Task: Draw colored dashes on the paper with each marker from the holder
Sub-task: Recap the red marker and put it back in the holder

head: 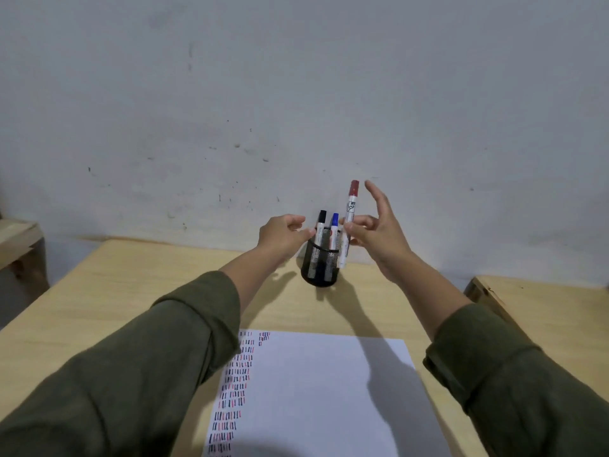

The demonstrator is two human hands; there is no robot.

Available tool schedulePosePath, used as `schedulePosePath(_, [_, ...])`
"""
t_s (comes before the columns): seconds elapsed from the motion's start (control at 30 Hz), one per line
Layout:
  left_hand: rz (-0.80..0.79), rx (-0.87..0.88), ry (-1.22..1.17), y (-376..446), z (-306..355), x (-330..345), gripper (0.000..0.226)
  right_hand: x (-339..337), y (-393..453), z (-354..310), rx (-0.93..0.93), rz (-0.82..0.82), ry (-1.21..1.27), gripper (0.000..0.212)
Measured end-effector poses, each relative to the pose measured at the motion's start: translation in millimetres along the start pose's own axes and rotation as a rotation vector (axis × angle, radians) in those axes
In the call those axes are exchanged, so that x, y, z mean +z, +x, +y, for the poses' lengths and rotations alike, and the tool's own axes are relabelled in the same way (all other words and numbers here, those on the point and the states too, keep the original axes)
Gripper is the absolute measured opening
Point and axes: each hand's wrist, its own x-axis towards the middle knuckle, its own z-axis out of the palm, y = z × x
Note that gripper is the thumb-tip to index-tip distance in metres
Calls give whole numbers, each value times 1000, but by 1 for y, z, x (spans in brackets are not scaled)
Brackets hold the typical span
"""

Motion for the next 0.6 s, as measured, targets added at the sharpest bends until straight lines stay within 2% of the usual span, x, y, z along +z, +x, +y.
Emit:
schedulePosePath(0.17, [1, 13, 112, 16, -11, 11, 54, 9, 38, 10, -19, 86, -154, 86])
schedulePosePath(0.37, [-27, 55, 217, 23, -18, 18, 56, 20, 58, 25, -102, 127, -274, 80])
schedulePosePath(0.6, [-29, 94, 253, 26, -26, 23, 49, 23, 62, 42, -89, 116, -401, 77])
